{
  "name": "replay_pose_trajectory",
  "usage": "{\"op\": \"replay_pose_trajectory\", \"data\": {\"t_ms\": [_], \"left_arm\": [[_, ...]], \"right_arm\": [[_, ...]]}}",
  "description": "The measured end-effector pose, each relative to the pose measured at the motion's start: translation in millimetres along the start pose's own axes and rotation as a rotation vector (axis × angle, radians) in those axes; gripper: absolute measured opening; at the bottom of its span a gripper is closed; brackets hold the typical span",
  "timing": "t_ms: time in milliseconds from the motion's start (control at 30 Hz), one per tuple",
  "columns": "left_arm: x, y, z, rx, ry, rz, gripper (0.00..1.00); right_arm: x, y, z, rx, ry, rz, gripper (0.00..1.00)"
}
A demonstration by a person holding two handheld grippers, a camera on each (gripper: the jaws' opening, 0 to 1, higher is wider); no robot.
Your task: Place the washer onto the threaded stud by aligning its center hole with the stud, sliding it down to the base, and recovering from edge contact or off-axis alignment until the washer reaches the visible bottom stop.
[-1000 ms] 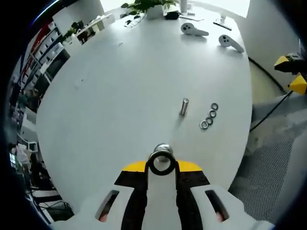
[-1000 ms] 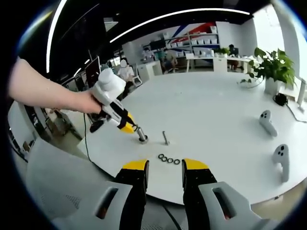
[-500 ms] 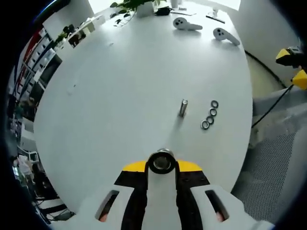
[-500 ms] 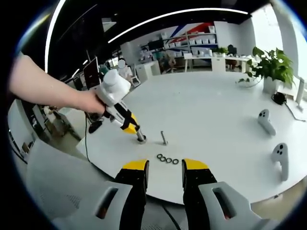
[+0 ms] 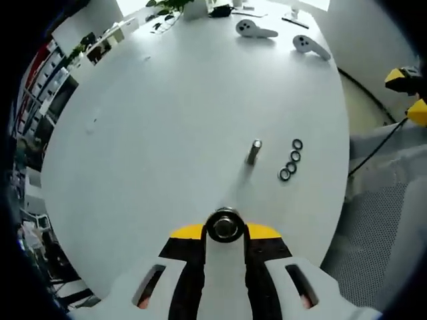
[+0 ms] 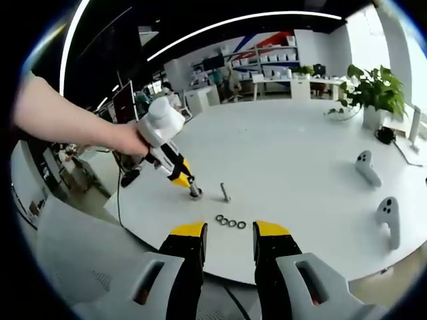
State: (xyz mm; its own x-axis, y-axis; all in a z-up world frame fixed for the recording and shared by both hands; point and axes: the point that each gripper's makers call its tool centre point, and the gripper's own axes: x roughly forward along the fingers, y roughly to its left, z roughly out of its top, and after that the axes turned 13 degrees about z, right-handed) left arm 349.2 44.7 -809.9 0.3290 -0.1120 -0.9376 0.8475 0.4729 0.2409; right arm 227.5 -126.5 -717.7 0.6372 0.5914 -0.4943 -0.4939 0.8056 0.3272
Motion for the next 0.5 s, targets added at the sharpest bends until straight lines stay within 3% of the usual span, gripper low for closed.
{"op": "replay_pose_trajectory", "data": {"t_ms": [167,500], "left_arm": [[2,-3.0,-0.4,0.087,0.044,-0.003,0.19],[26,-1.8,-6.5,0.109,0.081,-0.001,0.19]], "right_arm": [[-1,-1,0.5,0.003,-0.005,-0.007,0.30],[-1,-2,0.0,0.008,-0.001,-0.012,0.30]]}}
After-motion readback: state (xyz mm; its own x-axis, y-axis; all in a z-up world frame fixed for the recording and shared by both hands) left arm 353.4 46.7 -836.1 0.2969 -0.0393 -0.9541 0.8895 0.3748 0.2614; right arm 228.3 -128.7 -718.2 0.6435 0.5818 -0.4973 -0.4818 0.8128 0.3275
